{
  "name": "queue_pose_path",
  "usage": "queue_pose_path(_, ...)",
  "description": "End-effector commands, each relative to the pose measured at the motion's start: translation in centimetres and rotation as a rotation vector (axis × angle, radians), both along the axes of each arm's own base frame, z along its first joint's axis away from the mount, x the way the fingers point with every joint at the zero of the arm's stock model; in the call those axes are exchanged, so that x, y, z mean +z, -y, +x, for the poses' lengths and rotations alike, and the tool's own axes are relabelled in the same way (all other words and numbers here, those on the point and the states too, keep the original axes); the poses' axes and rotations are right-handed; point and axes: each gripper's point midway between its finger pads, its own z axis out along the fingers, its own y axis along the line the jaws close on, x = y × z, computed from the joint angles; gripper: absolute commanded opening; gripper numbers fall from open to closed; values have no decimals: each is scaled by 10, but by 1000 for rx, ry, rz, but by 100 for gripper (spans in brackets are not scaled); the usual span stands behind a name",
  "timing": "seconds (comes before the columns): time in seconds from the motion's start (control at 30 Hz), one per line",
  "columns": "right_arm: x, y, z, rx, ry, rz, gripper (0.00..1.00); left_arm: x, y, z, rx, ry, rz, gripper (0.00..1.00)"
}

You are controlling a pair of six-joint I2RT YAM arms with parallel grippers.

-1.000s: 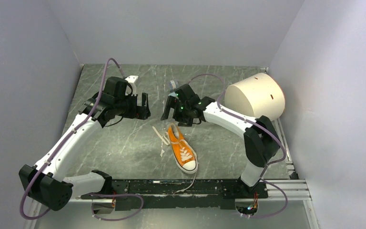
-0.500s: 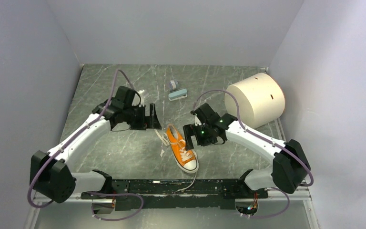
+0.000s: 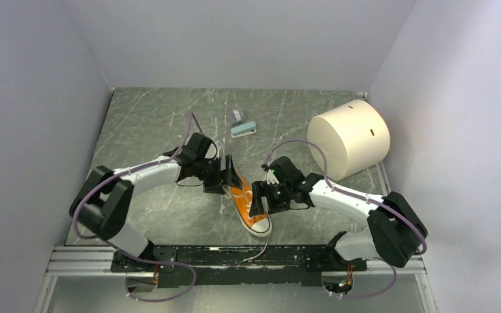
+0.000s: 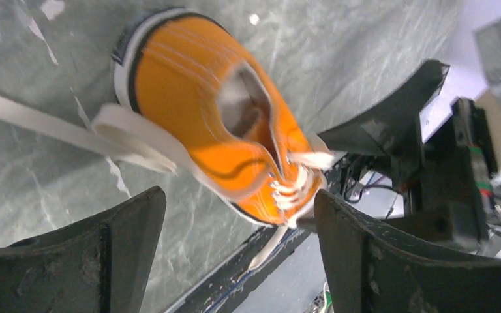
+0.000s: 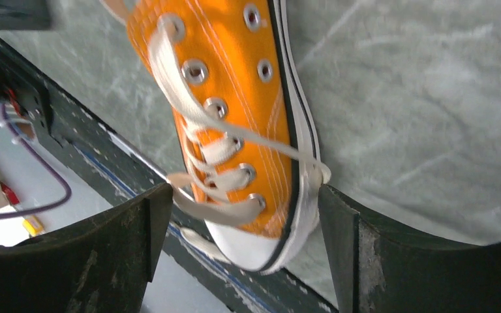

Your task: Tie the shoes

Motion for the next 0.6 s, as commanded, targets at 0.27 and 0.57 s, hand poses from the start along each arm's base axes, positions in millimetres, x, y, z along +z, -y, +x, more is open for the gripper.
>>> queue_pose_path(0.27, 46, -91, 54, -26, 110, 410, 88, 1, 78, 100, -13, 74, -140, 92)
queue_pose_path(0.57, 47, -69, 86, -22, 185, 191, 100, 33, -12, 179, 134, 188, 14, 94)
